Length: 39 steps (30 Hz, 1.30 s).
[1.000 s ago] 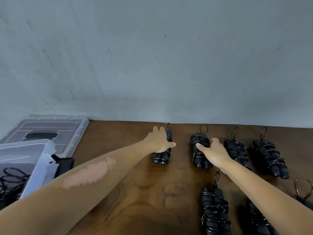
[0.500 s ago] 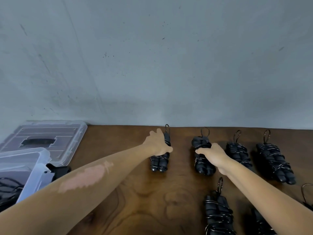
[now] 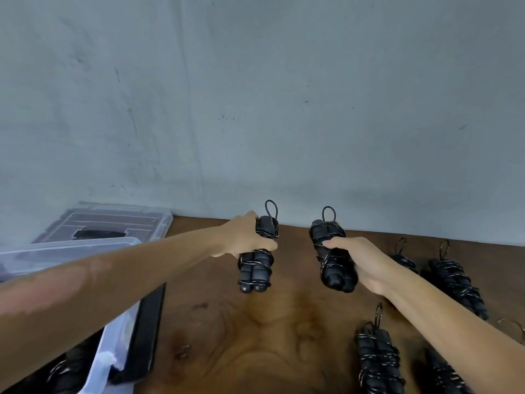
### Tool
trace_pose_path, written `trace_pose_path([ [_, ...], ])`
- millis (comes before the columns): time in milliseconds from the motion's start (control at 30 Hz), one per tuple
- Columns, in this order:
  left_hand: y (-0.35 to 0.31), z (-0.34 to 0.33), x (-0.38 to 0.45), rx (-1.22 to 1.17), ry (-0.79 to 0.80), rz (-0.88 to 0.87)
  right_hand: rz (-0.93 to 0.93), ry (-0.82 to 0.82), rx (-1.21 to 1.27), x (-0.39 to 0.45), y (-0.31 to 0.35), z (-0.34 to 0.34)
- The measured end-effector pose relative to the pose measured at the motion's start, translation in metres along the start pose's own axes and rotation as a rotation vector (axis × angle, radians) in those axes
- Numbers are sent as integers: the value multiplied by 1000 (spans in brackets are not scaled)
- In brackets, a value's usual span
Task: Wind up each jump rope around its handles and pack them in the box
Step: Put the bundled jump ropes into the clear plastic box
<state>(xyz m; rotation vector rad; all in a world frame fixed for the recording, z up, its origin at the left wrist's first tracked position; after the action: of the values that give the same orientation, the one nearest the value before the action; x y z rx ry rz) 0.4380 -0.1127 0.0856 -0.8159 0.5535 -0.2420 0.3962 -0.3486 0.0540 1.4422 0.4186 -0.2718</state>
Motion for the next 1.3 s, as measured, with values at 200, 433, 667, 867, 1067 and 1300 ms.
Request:
trace_pose_path([
  [200,-3,50,-66,-26,-21,-99,38,137,109,-44,41,-78],
  [433,25,111,-132,76,-109,-104,61,280,115,-74,67,-171],
  [667,63,153,-199,134,-204,-33,104,380,113,-94,77,-259],
  [867,115,166,-234,206,-167,59,100,396,48,-102,76,-319],
  [1067,169,161,-250,263,-88,129,120,441,-95,-113,73,-373],
  [1300,205,144,-259,260,-76,50,292,243,-677,-101,59,-410],
])
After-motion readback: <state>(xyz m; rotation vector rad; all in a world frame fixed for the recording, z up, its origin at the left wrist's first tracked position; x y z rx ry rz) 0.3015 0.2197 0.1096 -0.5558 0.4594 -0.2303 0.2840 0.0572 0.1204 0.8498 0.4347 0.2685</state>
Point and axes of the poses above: each hand's wrist, its own x-axis towards the middle knuckle, its own z-axis out of the back of the hand, y = z × x, the point moved 10 cm from there along x, towards the middle knuckle, and after that the axes turned 7 degrees about y, right-handed, at the moved point
